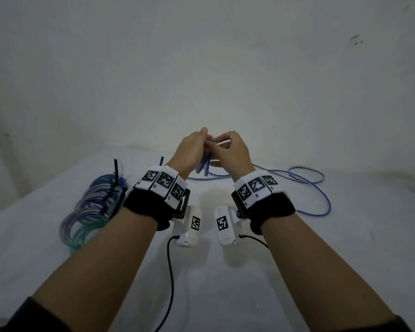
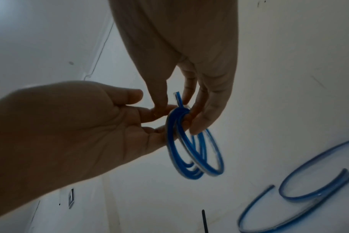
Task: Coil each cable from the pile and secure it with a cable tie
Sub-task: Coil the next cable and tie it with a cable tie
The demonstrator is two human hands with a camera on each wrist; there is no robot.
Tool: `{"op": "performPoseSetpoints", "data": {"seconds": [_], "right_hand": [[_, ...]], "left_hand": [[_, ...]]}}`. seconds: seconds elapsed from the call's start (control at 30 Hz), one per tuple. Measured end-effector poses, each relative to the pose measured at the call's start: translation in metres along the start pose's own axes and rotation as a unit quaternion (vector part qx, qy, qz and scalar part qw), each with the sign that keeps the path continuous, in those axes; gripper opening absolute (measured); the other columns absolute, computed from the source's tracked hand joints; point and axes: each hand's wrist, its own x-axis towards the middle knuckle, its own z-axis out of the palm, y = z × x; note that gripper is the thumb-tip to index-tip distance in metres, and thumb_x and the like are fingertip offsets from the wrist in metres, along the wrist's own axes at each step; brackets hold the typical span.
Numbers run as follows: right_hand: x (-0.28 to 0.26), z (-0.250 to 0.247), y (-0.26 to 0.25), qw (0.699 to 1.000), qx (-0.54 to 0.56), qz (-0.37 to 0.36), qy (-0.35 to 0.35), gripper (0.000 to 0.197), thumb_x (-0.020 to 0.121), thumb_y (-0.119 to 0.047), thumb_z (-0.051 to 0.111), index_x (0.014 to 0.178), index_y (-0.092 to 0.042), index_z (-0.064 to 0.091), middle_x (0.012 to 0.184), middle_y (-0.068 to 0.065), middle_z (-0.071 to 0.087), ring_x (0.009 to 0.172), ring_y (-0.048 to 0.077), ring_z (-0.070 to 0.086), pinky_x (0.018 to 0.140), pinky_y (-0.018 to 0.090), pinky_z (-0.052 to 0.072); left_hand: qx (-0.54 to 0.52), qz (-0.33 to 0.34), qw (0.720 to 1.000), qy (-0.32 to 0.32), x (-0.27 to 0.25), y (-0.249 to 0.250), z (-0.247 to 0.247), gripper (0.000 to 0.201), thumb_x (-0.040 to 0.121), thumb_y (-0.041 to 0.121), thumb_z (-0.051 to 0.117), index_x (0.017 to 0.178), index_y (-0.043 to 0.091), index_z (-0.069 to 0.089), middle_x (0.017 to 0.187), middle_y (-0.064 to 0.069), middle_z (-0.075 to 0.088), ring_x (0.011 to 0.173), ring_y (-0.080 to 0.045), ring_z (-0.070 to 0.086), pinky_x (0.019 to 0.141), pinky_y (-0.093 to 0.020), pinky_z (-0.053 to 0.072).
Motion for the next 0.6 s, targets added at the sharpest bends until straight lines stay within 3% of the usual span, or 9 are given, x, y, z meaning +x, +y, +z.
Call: {"op": "performPoseSetpoints", "data": {"seconds": [0.1,0.2,0.3,0.37,0.47,0.6], "right_hand": [[0.001,0.011,-0.006,0.999,0.036,0.003,-0.024,0.025,0.081,-0.002,0.068,0.093,-0.008,0.048,0.078,0.013,0.062,0.064,0.020,0.064,0.050,0.026,0.056],[0.005,0.021,-0.007,0.998,0.049,0.011,-0.035,0.019,0.083,0.003,0.063,0.088,-0.009,0.049,0.083,0.021,0.063,0.062,0.023,0.063,0.049,0.026,0.055],[0.009,0.032,-0.007,0.994,0.089,0.034,-0.055,0.018,0.083,0.004,0.063,0.095,-0.004,0.051,0.078,0.017,0.063,0.059,0.022,0.062,0.050,0.025,0.053],[0.010,0.038,-0.007,0.988,0.123,0.049,-0.074,0.015,0.085,0.005,0.060,0.095,-0.002,0.052,0.077,0.017,0.063,0.059,0.022,0.061,0.052,0.024,0.053],[0.013,0.052,-0.002,0.979,0.166,0.067,-0.099,0.009,0.088,0.006,0.056,0.094,0.000,0.054,0.077,0.018,0.062,0.060,0.022,0.060,0.056,0.024,0.055],[0.020,0.070,0.010,0.984,0.131,0.070,-0.100,0.016,0.088,0.005,0.056,0.104,0.004,0.053,0.075,0.015,0.061,0.060,0.020,0.060,0.060,0.027,0.055]], "left_hand": [[0.013,-0.003,1.000,-0.019,-0.002,0.004,-0.018,0.033,0.100,0.030,0.033,0.101,0.010,0.059,0.114,-0.012,0.062,0.106,-0.027,0.061,0.100,-0.044,0.046],[0.147,0.034,0.989,0.008,0.002,0.005,-0.043,0.025,0.095,0.023,0.046,0.108,0.008,0.060,0.116,-0.009,0.061,0.107,-0.022,0.057,0.098,-0.038,0.045],[0.399,0.069,0.910,0.088,0.010,0.002,-0.074,0.038,0.091,0.031,0.054,0.127,0.018,0.050,0.133,-0.008,0.046,0.125,-0.028,0.040,0.106,-0.040,0.034],[0.433,0.069,0.897,0.049,0.016,-0.001,-0.089,0.045,0.093,0.033,0.053,0.135,0.021,0.044,0.141,-0.006,0.042,0.132,-0.026,0.035,0.108,-0.036,0.030],[0.384,0.069,0.921,-0.014,0.020,-0.009,-0.101,0.034,0.093,0.022,0.055,0.126,0.014,0.055,0.130,-0.005,0.057,0.118,-0.018,0.052,0.093,-0.021,0.035],[0.419,0.054,0.906,0.013,0.023,-0.018,-0.113,0.022,0.088,0.022,0.061,0.108,0.011,0.065,0.109,-0.006,0.066,0.104,-0.020,0.058,0.084,-0.023,0.039]]}}
